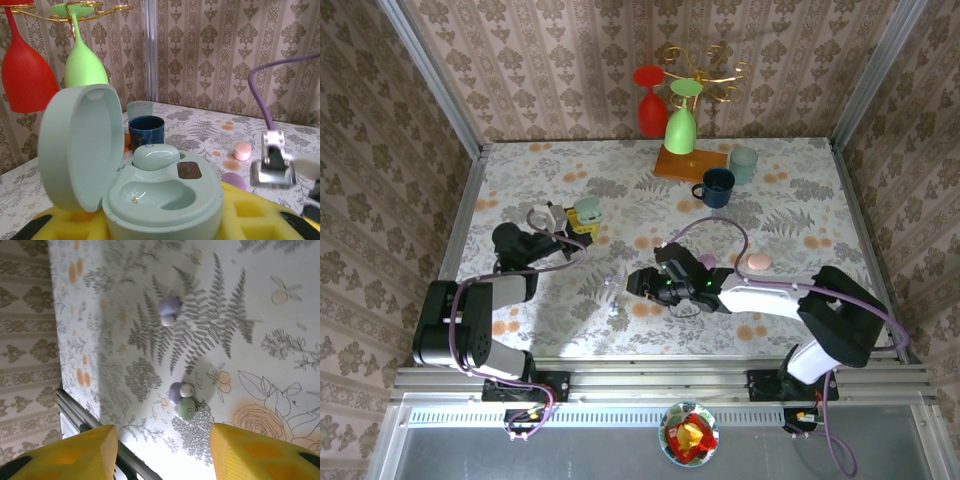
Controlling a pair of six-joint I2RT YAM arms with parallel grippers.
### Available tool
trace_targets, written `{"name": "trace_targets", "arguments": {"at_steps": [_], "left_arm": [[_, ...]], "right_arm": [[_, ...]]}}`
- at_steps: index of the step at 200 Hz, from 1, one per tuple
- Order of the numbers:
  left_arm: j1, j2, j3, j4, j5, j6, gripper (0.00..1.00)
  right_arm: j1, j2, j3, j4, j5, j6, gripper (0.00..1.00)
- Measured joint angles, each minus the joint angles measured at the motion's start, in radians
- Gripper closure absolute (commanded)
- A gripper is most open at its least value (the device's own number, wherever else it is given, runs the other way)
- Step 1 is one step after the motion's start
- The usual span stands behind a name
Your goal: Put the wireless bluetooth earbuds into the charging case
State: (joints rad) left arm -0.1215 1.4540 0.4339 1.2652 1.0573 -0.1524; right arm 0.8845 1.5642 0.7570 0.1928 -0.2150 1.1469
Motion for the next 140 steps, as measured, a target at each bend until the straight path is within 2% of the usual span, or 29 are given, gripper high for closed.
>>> {"name": "trace_targets", "arguments": {"at_steps": [13, 58, 140], "left_arm": [[0.000, 0.000, 0.000, 0.000, -0.001, 0.003, 0.77], [-0.002, -0.002, 0.000, 0.000, -0.007, 0.004, 0.76], [-0.002, -0.049, -0.002, 0.000, -0.007, 0.010, 0.76]], "right_arm": [[0.017, 0.043, 0.000, 0.031, 0.005, 0.032, 0.54], [0.079, 0.182, 0.043, 0.088, 0.002, 0.088, 0.56], [0.095, 0.272, 0.056, 0.175, -0.032, 0.143, 0.68]]}}
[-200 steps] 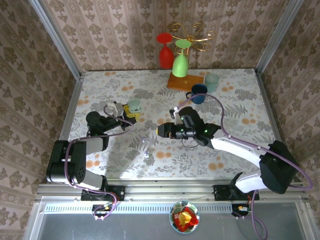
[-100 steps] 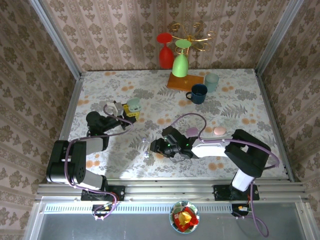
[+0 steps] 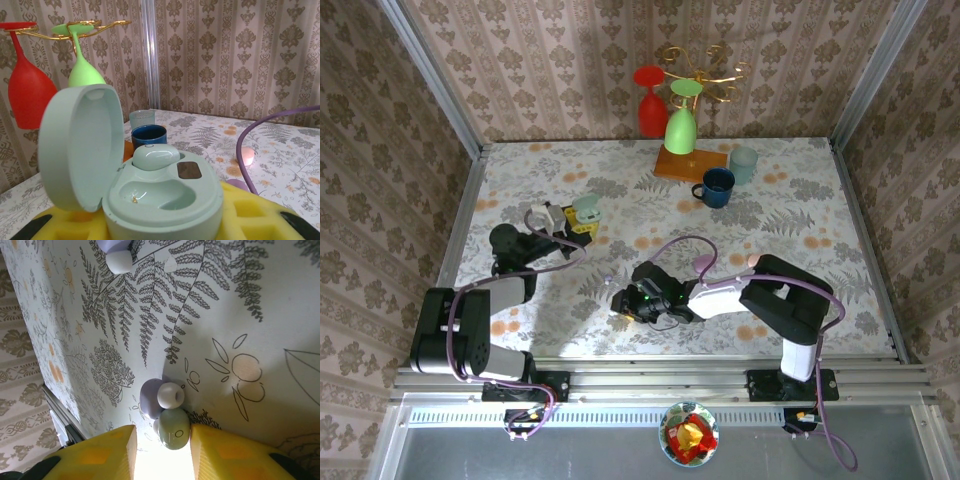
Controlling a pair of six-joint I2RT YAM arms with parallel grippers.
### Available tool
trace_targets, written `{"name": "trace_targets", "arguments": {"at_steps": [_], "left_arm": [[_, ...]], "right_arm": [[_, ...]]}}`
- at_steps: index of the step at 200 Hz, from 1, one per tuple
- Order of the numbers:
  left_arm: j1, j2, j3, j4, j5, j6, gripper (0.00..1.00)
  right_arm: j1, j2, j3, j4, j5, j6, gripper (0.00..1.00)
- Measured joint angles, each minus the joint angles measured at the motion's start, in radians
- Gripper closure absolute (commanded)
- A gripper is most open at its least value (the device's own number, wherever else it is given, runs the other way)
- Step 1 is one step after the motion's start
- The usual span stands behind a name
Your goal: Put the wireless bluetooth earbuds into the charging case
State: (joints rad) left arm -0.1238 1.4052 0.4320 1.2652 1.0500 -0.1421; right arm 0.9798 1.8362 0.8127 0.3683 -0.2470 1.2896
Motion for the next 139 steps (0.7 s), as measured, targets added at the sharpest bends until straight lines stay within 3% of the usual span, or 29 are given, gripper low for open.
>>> {"name": "trace_targets", "arguments": {"at_steps": [106, 139], "left_arm": [[-0.013, -0.042, -0.013, 0.001, 0.001, 0.004, 0.76], [-0.015, -0.042, -0.022, 0.000, -0.003, 0.027, 0.76]], "right_arm": [[-0.016, 0.041, 0.011, 0.050, -0.034, 0.045, 0.79], [-0.016, -0.007, 0.013, -0.044, -0.005, -0.007, 0.78]]}}
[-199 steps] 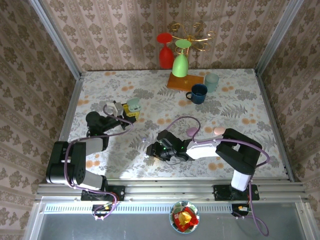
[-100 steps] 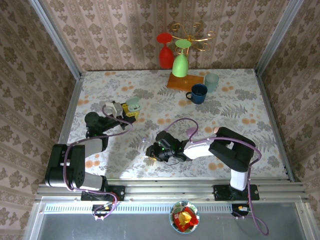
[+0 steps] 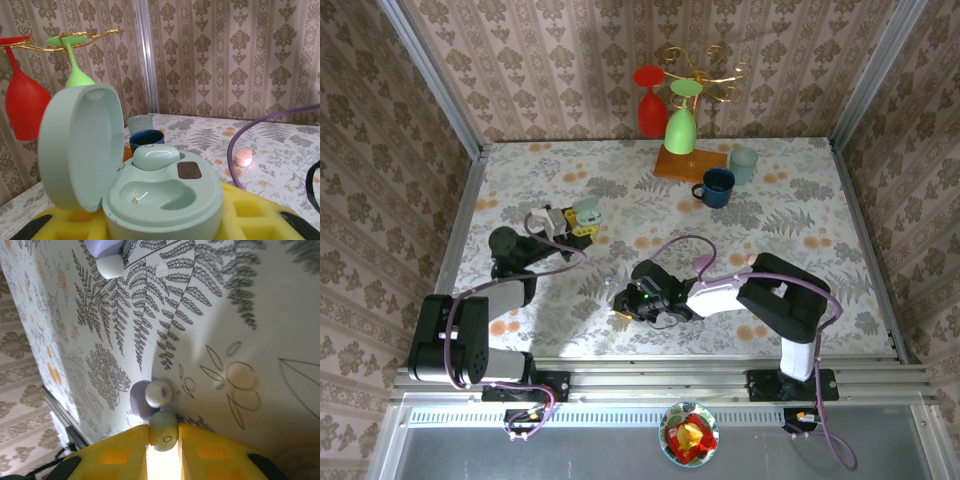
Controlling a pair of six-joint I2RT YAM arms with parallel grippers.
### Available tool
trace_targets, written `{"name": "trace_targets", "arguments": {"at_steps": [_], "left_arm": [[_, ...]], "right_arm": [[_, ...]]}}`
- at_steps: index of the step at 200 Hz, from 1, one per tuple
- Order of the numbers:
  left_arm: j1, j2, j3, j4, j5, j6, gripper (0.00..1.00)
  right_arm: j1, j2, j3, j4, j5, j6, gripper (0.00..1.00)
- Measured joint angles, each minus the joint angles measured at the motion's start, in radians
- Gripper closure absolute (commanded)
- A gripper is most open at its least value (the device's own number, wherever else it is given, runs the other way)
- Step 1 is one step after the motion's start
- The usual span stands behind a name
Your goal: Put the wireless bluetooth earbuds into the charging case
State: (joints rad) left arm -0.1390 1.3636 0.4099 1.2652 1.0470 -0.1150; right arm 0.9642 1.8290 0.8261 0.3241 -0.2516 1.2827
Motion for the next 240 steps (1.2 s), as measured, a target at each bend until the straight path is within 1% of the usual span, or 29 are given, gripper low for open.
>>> {"name": "trace_targets", "arguments": {"at_steps": [34, 46, 75, 120, 149, 188, 240], "left_arm": [[-0.026, 0.000, -0.011, 0.000, -0.018, 0.037, 0.75], [-0.040, 0.001, -0.011, 0.000, -0.026, 0.058, 0.74], [-0.088, 0.021, -0.013, 0.003, -0.036, 0.118, 0.74], [-0.170, 0.129, -0.015, 0.005, -0.077, 0.207, 0.77], [-0.229, 0.198, -0.010, 0.003, -0.102, 0.265, 0.77], [-0.288, 0.271, 0.021, 0.005, -0.129, 0.323, 0.77], [-0.349, 0.332, 0.059, 0.005, -0.169, 0.357, 0.77]], "right_arm": [[-0.023, -0.135, -0.001, -0.125, 0.058, -0.070, 0.78], [-0.046, -0.188, -0.003, -0.161, 0.071, -0.093, 0.78], [-0.114, -0.293, -0.005, -0.257, 0.095, -0.156, 0.78], [-0.229, -0.447, -0.005, -0.431, 0.118, -0.266, 0.78], [-0.277, -0.535, 0.007, -0.526, 0.124, -0.324, 0.78], [-0.294, -0.583, 0.077, -0.596, 0.123, -0.396, 0.78], [-0.294, -0.557, 0.185, -0.619, 0.082, -0.455, 0.78]]}}
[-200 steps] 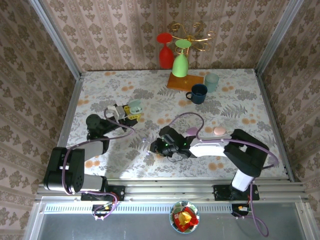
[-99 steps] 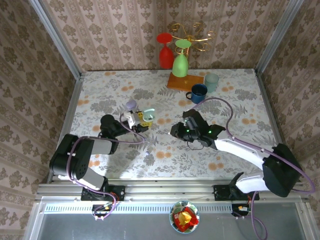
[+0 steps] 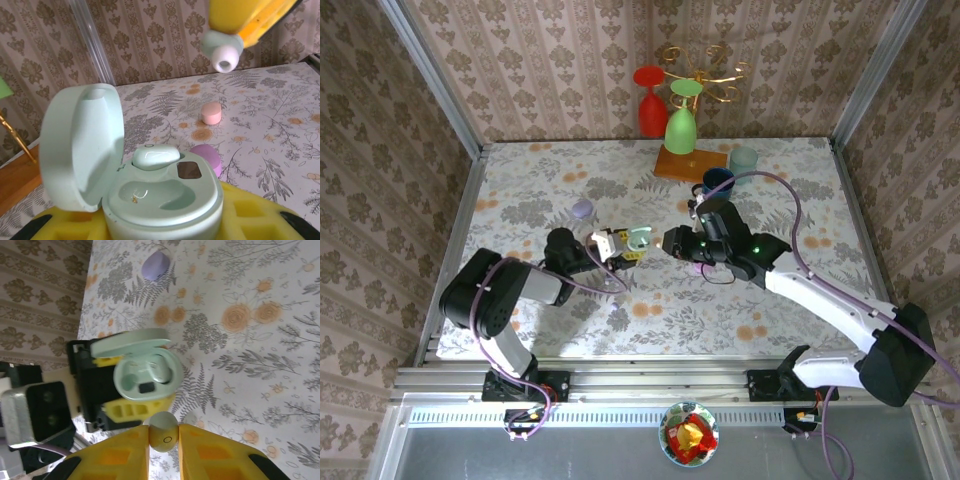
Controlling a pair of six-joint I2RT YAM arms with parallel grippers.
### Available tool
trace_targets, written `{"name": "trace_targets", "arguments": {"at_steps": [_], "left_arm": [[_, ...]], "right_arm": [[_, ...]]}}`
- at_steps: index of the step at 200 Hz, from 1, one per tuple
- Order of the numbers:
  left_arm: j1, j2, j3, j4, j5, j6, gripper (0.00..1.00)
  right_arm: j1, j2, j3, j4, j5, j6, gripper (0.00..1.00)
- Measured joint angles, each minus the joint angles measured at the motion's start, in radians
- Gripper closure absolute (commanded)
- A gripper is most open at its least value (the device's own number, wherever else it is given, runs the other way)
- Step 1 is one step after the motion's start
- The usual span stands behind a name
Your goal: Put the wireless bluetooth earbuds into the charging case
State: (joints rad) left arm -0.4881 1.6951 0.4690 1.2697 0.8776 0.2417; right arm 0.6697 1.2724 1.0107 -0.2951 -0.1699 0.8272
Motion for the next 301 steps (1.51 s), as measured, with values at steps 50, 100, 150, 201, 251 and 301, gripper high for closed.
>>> {"name": "trace_targets", "arguments": {"at_steps": [50, 100, 150, 201, 251, 301], "left_arm": [[-0.056, 0.040, 0.033, 0.000, -0.039, 0.018, 0.77], [-0.076, 0.045, 0.043, 0.000, -0.042, 0.032, 0.76], [-0.079, 0.057, 0.043, -0.009, -0.049, 0.043, 0.77], [-0.081, 0.058, 0.045, -0.009, -0.048, 0.044, 0.77], [-0.081, 0.059, 0.045, -0.012, -0.049, 0.043, 0.77], [-0.068, 0.059, 0.045, -0.004, -0.049, 0.053, 0.77]], "right_arm": [[0.000, 0.087, 0.056, 0.000, -0.033, -0.022, 0.78], [0.000, 0.137, 0.062, 0.008, -0.049, -0.021, 0.77], [-0.002, 0.177, 0.065, 0.029, -0.071, -0.021, 0.77], [-0.002, 0.205, 0.076, 0.038, -0.082, -0.020, 0.64], [-0.002, 0.202, 0.086, 0.037, -0.090, -0.028, 0.54], [-0.007, 0.062, 0.087, -0.012, -0.064, -0.093, 0.62]]}}
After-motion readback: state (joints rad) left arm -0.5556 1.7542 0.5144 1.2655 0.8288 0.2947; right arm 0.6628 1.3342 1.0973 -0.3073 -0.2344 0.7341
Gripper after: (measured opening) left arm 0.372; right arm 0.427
